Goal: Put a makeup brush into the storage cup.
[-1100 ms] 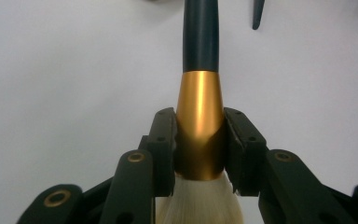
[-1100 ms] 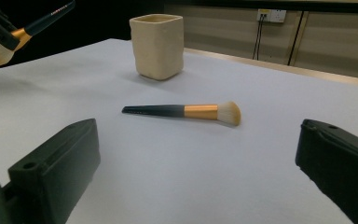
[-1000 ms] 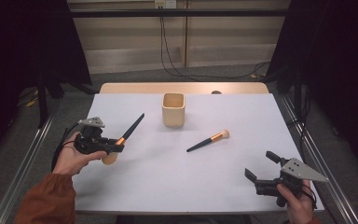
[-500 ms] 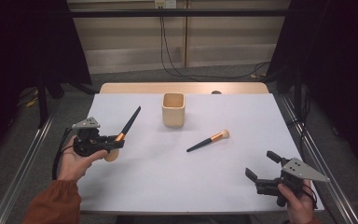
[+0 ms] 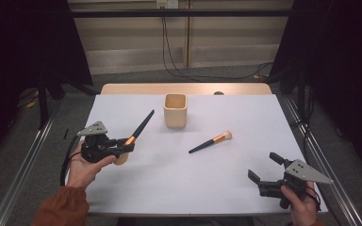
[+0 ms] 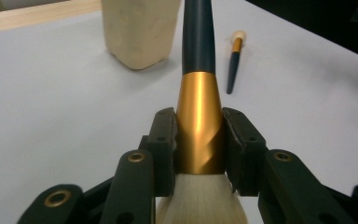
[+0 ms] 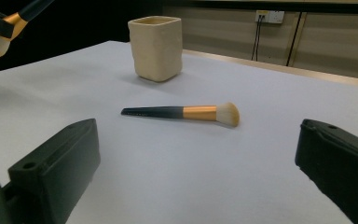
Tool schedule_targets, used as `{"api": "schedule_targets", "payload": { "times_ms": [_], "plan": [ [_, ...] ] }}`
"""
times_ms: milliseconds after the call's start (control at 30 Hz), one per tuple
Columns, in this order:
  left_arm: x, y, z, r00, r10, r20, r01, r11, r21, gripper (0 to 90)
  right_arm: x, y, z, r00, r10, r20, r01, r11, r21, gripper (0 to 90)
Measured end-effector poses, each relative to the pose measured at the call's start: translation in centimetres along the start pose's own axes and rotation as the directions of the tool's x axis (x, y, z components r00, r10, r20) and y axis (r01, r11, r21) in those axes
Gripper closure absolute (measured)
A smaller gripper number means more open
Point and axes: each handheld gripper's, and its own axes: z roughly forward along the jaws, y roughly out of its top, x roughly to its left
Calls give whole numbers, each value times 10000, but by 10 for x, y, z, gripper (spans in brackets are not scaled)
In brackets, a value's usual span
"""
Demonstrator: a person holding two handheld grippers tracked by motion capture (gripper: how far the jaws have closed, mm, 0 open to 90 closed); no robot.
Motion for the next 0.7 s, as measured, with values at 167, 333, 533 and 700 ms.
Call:
{"api": "schedule_targets", "payload": {
  "times_ms": [167,333,533,700],
  "plan": [
    [-11,7,8,9988,235,439,-236,9997,-1,667,0,0,0,10000,21,9,-21,10000,-10,0],
    [-20,12,15,9958,345,853,-339,9994,-88,667,0,0,0,10000,22,8,-22,10000,-25,0],
    [-28,15,23,9907,517,1256,-521,9986,-2,667,0,0,0,10000,3,-8,-3,10000,-21,0],
    [-37,18,32,9848,604,1626,-636,9979,141,667,1,0,1,10000,-60,-68,60,10000,-22,0]
  ]
}}
